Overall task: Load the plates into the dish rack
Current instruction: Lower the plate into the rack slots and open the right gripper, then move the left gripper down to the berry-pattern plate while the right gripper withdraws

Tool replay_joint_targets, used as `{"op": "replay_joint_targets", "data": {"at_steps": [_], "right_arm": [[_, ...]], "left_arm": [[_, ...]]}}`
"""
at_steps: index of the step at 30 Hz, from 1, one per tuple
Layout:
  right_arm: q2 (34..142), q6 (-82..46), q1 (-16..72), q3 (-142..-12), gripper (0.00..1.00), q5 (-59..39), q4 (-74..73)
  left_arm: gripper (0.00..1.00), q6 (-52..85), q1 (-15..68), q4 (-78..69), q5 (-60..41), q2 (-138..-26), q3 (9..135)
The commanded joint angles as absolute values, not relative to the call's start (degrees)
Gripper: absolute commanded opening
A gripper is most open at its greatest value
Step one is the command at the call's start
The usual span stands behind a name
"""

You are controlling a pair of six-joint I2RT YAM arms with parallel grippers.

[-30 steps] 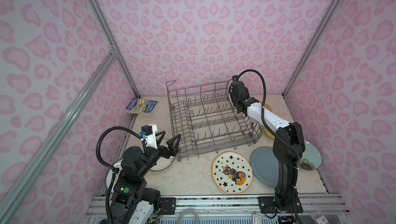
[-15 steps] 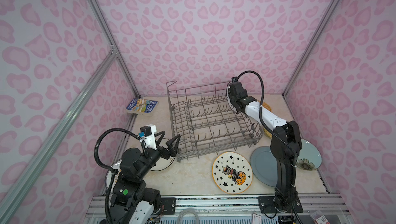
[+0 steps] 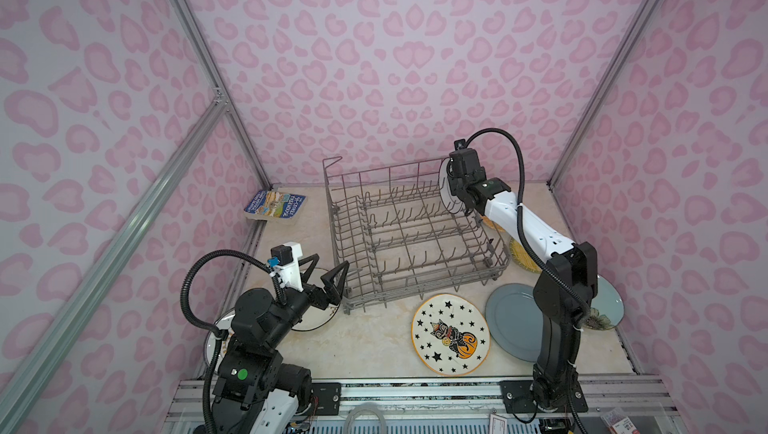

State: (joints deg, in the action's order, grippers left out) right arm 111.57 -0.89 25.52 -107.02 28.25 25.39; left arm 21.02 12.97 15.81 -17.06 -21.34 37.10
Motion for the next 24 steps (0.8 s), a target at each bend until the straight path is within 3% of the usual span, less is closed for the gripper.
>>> {"op": "replay_joint_targets", "data": {"at_steps": [1, 8, 14, 24], "right_arm": [[108.3, -2.0, 25.7, -107.0, 0.44, 29.2, 26.6], [94.5, -5.7, 26.8, -98.3, 0.63, 28.9, 26.2], [83.8, -12.4, 28.4, -88.4, 0.73, 27.2, 26.3], [69.1, -16.9, 33.2, -69.1, 0.90, 18.9, 19.6]], "left_arm": [[0.97, 19.9, 12.9, 16.1, -16.7, -21.4, 37.2], [0.97, 19.2, 12.9, 18.0, -17.8, -22.3, 38.0], [0.97, 20.9, 13.1, 20.8, -16.6, -21.8, 39.0], [0.99, 30.6, 13.0, 40.7, -6.8, -21.0, 44.7]]}}
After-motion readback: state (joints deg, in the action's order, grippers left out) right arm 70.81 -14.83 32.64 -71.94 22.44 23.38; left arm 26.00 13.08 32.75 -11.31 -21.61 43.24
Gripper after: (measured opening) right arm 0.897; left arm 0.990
